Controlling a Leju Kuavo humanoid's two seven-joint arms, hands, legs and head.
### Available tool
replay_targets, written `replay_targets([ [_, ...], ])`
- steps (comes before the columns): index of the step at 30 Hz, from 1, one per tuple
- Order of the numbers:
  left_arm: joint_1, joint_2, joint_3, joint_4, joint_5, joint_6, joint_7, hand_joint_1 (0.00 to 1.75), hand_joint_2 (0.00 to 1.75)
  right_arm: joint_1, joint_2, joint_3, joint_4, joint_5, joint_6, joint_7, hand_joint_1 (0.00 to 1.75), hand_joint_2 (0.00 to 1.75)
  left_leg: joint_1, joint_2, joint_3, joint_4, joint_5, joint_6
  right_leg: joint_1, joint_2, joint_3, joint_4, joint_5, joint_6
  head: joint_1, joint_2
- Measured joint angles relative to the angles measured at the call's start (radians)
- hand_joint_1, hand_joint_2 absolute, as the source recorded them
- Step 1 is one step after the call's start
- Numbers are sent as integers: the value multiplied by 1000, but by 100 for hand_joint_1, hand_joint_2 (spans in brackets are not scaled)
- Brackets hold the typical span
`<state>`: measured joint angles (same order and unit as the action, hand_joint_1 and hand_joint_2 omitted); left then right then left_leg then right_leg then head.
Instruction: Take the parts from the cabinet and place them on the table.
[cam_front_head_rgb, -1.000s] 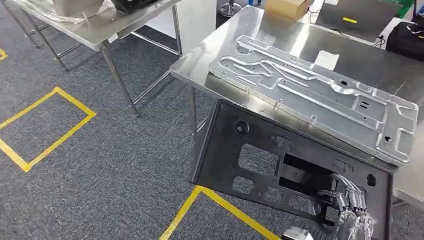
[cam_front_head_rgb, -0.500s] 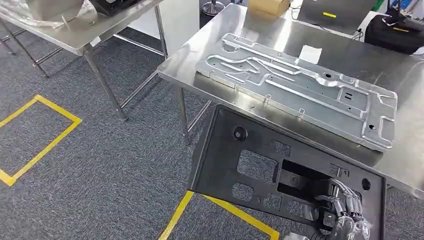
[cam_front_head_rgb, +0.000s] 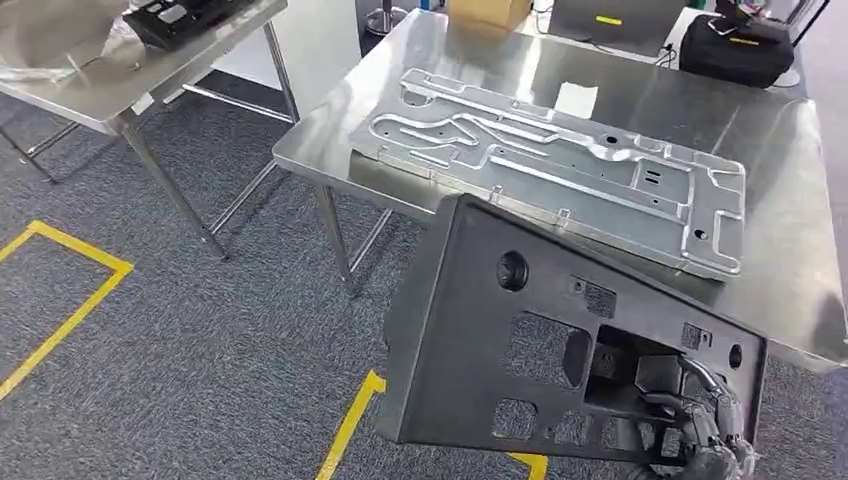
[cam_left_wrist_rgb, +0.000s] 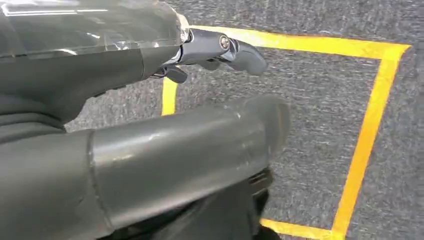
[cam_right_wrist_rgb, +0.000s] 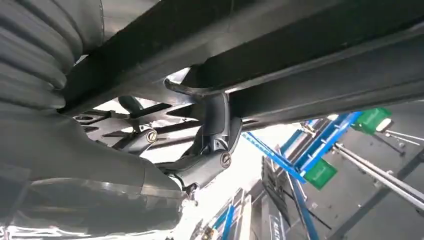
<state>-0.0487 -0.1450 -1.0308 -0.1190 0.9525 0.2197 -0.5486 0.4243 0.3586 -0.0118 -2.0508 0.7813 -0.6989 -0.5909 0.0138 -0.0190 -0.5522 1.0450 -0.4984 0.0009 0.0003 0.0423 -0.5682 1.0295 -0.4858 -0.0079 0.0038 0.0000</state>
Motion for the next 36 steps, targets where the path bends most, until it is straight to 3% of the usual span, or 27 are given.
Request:
replay_targets([
  [3,0,0,-5,0,-1,-8,-3,0,0,3,0,2,-4,0,0,-1,175,175,-3,6,1,-8,6,18,-4,5,-1,-3,3,17,-1,0],
  [4,0,0,-10,0,-3,-8,-4,0,0,5,0,2,-5,0,0,-1,175,175,3,14,5,-15,13,28,-8,-5,-3,6,-7,22,0,0],
  [5,-2,-1,-13,0,-6,-8,-6,0,0,5,0,2,-6,0,0,-1,175,175,3,14,5,-18,14,31,-7,-21,-17,37,-32,27,6,0],
  [7,-1,-1,-18,0,-10,-8,-6,0,0,5,0,2,-6,0,0,0,175,175,2,22,2,-18,14,37,-11,-31,-91,184,-109,35,8,0],
  [8,0,-1,-18,0,-11,-6,-6,0,0,7,0,2,-6,0,0,0,175,175,2,27,2,-18,14,37,-13,-32,-126,253,-133,38,8,0],
  [9,1,-1,-18,0,-13,2,-5,0,0,7,0,2,-6,0,0,0,175,175,2,32,2,-18,13,37,-14,-32,-149,292,-136,39,8,0],
  [10,0,-1,-20,0,-15,6,-4,0,0,7,0,2,-6,0,0,0,175,175,2,35,4,-18,12,36,-15,-34,-145,280,-113,39,8,0],
  [11,-1,-1,-23,0,-19,8,-4,0,0,7,0,2,-6,1,0,0,175,175,2,38,6,-18,10,35,-16,-37,-121,228,-74,38,8,0],
  [13,-3,-2,-34,0,-34,12,-4,0,0,7,0,3,-6,1,0,0,175,175,2,41,15,-18,5,30,-14,-52,-31,53,14,29,8,0],
  [14,-3,-3,-41,0,-37,15,-4,0,0,5,0,5,-6,2,0,0,175,175,0,43,16,-18,3,25,-9,-70,-3,0,8,21,8,0],
  [17,-4,-5,-53,0,-49,16,-3,0,0,6,0,10,-6,3,0,0,175,175,-1,53,17,-20,0,6,3,-57,-8,-6,6,11,7,0],
  [18,-5,-5,-56,0,-51,16,-2,0,0,6,0,11,-6,3,0,0,175,175,-2,56,21,-23,-1,1,3,-52,-7,-10,9,6,7,0],
  [19,-6,-6,-62,0,-51,13,1,0,0,6,0,11,-6,4,0,0,175,175,-2,56,20,-17,-9,-4,-11,-48,1,-23,16,-3,7,0],
  [20,-6,-6,-66,0,-50,10,4,0,0,5,0,13,-6,4,0,0,175,175,0,42,14,6,-26,-9,-9,-47,5,-27,16,-5,7,0],
  [21,-6,-6,-68,0,-47,8,8,0,0,4,0,17,-6,4,0,0,175,175,0,34,-13,66,-65,-9,-9,-46,5,-26,15,-14,0,0],
  [23,-5,-6,-68,0,-46,4,15,0,0,5,0,18,-6,4,0,0,175,175,1,29,-89,224,-138,-13,-6,-41,5,-25,13,-18,-2,0],
  [24,-4,-6,-69,0,-46,4,18,0,0,5,0,18,-5,3,0,0,175,175,1,28,-115,274,-148,-15,-5,-37,5,-24,12,-18,-3,0],
  [25,-3,-6,-70,0,-46,3,19,0,0,5,0,18,-5,3,0,0,175,175,1,28,-120,278,-132,-15,-4,-32,6,-23,11,-19,-3,0],
  [26,-3,-6,-71,0,-46,2,20,0,0,5,0,18,-4,4,0,0,175,175,1,28,-104,238,-97,-14,-4,-26,8,-21,10,-19,-3,0],
  [28,-4,-6,-73,0,-46,0,21,0,0,5,0,18,-4,4,0,0,175,175,1,16,-29,69,0,-8,-4,-7,11,-13,5,-12,-3,0],
  [29,-3,-6,-75,0,-46,-1,22,0,0,4,0,18,-4,3,0,2,175,175,3,-19,-6,9,9,-3,-6,-5,7,-8,1,-9,-3,0],
  [30,-2,-6,-76,0,-46,-1,24,0,0,3,0,18,-4,3,0,3,175,175,1,-23,-1,-6,2,-2,1,3,1,2,-1,-4,-1,0],
  [33,-3,-6,-76,0,-44,-1,24,0,0,5,0,17,-5,0,0,3,175,175,-4,-6,-1,-2,6,9,-4,19,-5,-5,7,11,-2,0],
  [34,-4,-8,-76,0,-44,-1,24,0,0,5,0,16,-5,-1,0,3,175,175,4,4,2,-15,13,20,-4,25,-7,-2,3,17,-3,0],
  [35,-6,-8,-76,0,-42,0,24,0,0,8,0,15,-5,-3,0,3,175,175,4,13,5,-19,16,26,-5,0,-12,17,-12,23,-1,0],
  [36,-6,-8,-77,0,-41,0,24,0,0,5,0,15,-6,-3,0,3,175,175,5,19,4,-20,16,33,-6,-18,-36,66,-46,28,7,0],
])
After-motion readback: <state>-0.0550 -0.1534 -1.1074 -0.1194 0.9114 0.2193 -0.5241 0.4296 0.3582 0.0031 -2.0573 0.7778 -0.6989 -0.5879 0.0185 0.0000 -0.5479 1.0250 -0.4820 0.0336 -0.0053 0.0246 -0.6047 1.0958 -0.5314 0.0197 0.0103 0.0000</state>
